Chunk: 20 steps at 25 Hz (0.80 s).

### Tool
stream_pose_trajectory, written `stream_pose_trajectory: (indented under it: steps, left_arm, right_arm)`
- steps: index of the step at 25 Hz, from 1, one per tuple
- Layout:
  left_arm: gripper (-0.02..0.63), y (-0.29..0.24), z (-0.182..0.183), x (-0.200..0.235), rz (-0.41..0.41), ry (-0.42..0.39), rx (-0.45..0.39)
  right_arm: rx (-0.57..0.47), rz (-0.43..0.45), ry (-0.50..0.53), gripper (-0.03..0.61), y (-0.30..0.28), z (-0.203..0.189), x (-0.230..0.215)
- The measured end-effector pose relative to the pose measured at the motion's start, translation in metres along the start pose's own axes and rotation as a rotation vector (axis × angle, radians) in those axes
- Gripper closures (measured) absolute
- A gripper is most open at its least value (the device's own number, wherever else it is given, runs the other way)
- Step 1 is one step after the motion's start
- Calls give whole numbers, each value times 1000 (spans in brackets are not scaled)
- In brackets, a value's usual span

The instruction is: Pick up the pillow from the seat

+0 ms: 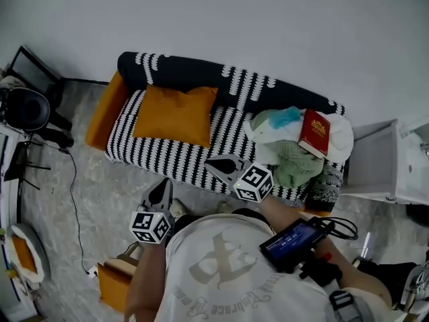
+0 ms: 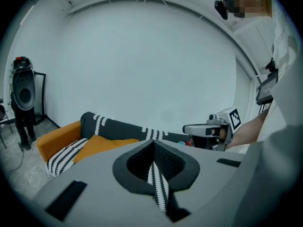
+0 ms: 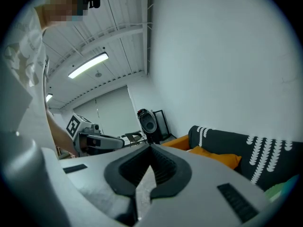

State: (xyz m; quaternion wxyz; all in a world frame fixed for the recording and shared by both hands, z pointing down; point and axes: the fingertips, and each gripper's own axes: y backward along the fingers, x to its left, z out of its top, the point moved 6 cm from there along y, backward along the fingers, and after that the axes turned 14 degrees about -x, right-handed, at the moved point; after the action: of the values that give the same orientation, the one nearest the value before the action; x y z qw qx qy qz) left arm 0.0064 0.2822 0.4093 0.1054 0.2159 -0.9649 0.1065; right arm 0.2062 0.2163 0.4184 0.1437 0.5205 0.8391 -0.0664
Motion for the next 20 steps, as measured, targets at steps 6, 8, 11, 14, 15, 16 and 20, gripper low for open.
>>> stream_pose_trajectory:
  steps: [6,8,11,14,15,16,20]
  left_arm:
    - [604,3,6,33,-7,11,1]
    - [604,7,11,52,8,9,2]
    - [604,17,18,82,28,9,11]
    - [604,23,23,110,27,12,18]
    - [604,23,25,118,24,14,18]
    - [604,23,27,126,19,15,17]
    - [604,22,34,150,-13,22,13]
  right_arm:
    - [16,-23,-10,566,-32,-5,0]
    - [19,-33,-8,566,-48,-6,2]
    - [21,-50,-8,566,-71,-7,7]
    - [21,-68,-8,566,-91,-8,10]
    - [22,-76,-8,566,-98,-8,11]
    - [24,-84,-8,566,-104,-9,13]
    - [56,-128,7,566,-124,-16,20]
